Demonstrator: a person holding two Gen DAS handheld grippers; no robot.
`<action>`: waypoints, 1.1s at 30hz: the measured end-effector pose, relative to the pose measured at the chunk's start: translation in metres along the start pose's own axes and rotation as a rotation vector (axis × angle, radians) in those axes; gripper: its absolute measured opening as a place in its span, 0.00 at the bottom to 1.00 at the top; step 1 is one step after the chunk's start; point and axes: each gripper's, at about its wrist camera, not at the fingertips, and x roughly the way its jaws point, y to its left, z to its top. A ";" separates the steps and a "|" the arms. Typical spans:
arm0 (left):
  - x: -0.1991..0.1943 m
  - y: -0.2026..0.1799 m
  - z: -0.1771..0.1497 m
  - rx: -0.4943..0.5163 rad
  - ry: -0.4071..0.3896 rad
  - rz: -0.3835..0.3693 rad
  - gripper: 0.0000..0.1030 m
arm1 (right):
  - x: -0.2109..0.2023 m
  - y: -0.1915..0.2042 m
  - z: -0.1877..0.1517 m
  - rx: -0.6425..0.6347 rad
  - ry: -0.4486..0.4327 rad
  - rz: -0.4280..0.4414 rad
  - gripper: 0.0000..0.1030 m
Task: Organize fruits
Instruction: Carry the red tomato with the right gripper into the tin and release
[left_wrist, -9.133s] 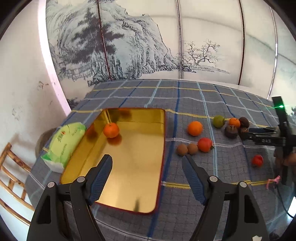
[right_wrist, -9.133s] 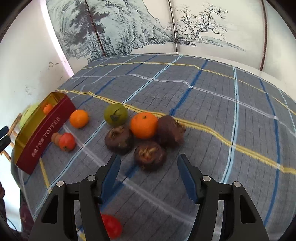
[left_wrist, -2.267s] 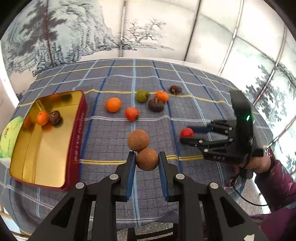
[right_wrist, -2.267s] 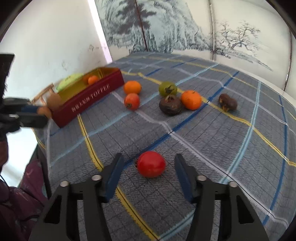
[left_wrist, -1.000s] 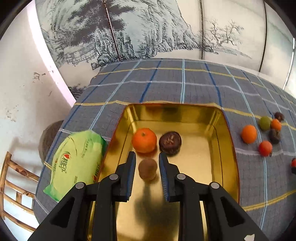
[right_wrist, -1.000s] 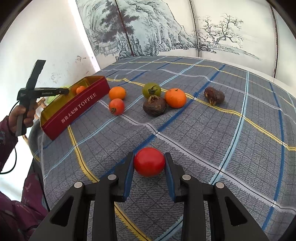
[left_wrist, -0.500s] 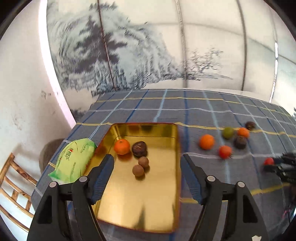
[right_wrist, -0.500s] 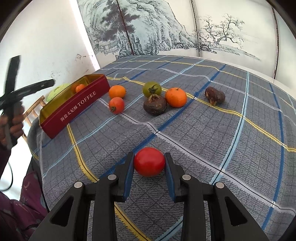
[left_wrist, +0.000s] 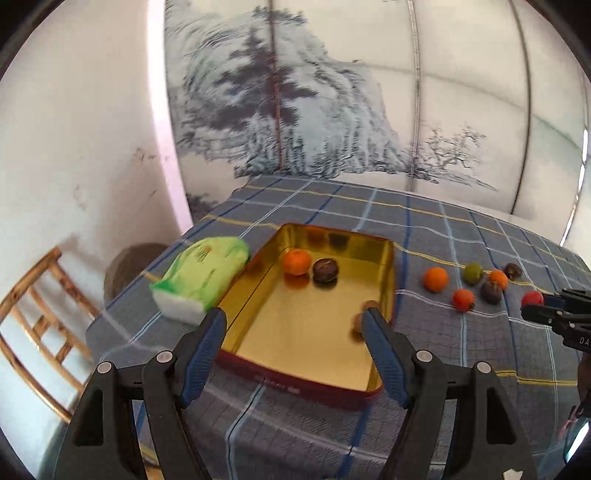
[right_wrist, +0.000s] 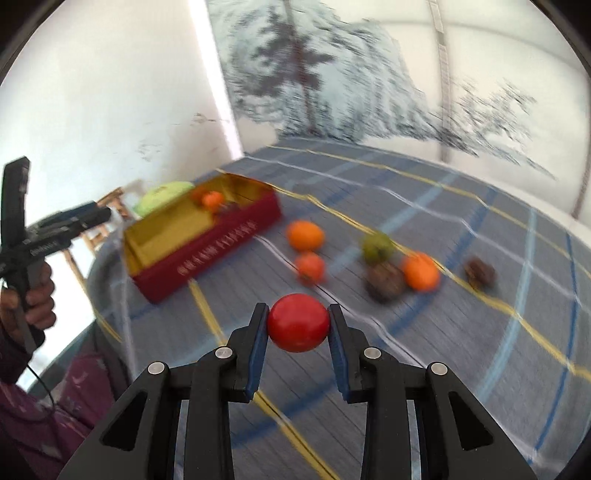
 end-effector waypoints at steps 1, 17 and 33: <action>-0.001 0.003 -0.001 -0.005 0.001 0.003 0.70 | 0.004 0.007 0.006 -0.010 -0.003 0.017 0.32; -0.029 0.006 -0.010 0.086 -0.061 0.071 0.81 | 0.126 0.112 0.092 -0.155 0.102 0.244 0.32; -0.005 0.021 -0.025 0.070 0.051 0.077 0.83 | 0.220 0.139 0.117 -0.189 0.286 0.183 0.32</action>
